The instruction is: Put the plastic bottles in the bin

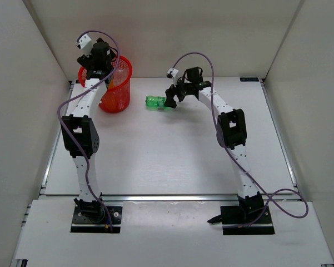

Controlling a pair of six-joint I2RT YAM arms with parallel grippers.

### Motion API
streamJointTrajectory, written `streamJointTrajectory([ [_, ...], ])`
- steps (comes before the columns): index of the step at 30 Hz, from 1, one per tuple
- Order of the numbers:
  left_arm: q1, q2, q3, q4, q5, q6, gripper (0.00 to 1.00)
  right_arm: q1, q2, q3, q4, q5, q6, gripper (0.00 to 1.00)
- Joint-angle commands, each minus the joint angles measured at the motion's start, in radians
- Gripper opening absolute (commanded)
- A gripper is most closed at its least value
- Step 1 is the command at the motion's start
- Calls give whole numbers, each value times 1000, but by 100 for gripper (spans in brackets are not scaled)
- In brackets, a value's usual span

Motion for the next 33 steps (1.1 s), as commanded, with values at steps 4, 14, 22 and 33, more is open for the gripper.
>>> streamJointTrajectory([
  [4, 6, -73, 39, -31, 122, 35, 99, 13, 79, 88, 79, -4, 37, 96],
  [14, -66, -322, -226, 5, 185, 126, 99, 18, 92, 127, 39, -61, 57, 68],
  [22, -43, -520, -336, 18, 107, 169, 98, 39, 177, 295, -85, -27, 125, 84],
  [33, -37, -608, -411, 58, 62, 175, 98, -47, 226, 274, 85, -248, 401, 99],
])
